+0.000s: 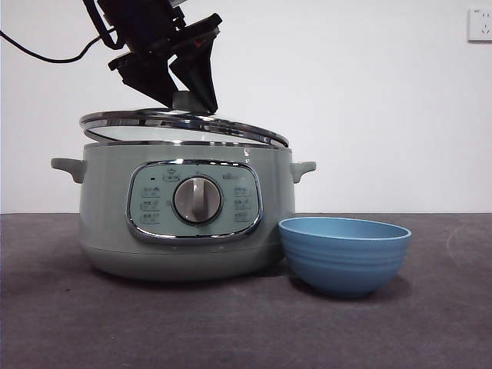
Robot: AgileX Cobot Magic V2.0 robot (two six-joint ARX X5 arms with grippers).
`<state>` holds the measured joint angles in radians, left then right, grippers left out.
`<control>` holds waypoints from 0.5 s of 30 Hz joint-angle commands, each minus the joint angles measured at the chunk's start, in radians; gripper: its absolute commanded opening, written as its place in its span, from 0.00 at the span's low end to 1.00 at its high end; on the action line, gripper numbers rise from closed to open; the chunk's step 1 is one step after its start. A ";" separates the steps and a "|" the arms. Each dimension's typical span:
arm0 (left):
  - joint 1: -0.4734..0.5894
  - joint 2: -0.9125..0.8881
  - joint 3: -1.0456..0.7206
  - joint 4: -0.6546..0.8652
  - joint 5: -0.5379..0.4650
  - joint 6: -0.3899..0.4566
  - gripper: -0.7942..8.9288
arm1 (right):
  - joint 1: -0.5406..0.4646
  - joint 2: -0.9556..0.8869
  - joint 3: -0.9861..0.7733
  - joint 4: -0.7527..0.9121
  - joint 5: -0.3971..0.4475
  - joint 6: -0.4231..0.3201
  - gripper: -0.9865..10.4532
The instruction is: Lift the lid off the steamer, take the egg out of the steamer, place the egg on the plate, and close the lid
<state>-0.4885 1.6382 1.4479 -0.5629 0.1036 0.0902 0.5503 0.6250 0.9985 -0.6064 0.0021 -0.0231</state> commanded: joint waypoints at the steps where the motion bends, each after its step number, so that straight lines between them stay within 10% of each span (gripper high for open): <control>1: -0.003 -0.003 0.010 0.014 0.003 0.012 0.07 | 0.000 -0.002 0.005 0.004 -0.002 -0.001 0.48; 15: -0.003 0.066 0.010 -0.025 0.003 0.011 0.07 | 0.000 -0.004 0.005 0.000 -0.004 0.000 0.47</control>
<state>-0.4885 1.6753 1.4612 -0.5751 0.1078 0.0906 0.5503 0.6247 0.9985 -0.6086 0.0002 -0.0231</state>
